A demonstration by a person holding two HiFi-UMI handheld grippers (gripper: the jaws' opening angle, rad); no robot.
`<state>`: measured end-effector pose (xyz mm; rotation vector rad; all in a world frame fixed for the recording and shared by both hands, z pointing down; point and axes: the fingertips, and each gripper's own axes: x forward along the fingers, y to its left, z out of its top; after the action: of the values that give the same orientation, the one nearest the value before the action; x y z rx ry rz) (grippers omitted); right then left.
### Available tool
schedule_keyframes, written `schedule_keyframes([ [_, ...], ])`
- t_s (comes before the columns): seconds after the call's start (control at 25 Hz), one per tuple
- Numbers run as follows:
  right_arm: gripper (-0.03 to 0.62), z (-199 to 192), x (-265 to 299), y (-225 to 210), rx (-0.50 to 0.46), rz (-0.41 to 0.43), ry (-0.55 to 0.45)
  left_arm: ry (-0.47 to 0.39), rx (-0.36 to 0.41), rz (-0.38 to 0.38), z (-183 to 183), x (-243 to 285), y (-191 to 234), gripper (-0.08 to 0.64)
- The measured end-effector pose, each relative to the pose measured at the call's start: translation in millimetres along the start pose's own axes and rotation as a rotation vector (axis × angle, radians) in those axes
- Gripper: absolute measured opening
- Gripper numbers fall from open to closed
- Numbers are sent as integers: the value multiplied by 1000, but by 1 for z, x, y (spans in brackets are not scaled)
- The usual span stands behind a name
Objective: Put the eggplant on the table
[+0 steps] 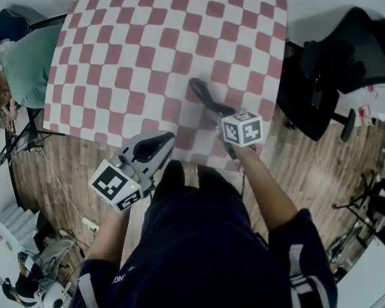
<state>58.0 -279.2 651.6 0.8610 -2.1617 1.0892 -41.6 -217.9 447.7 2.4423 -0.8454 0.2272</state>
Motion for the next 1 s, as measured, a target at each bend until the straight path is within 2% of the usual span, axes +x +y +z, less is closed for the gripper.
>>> schedule_keyframes([
  [0.32,137,-5,23,-12,-116,-94,59,2,-19,16,-2,-1,13,35],
  [0.52,140,-9,31,-13,-174,-120,82,5,-24,8,-3,-2,16,35],
  [0.6,144,-10,32,-12,-180,-129,80,5,-22,0,-3,-2,15,35],
  [0.8,212,-13,30,-12,-162,-137,67,9,-14,-17,-4,-7,14,35],
  [1.0,216,-1,11,-9,-155,-150,3,2,2,-26,-3,-12,13,35],
])
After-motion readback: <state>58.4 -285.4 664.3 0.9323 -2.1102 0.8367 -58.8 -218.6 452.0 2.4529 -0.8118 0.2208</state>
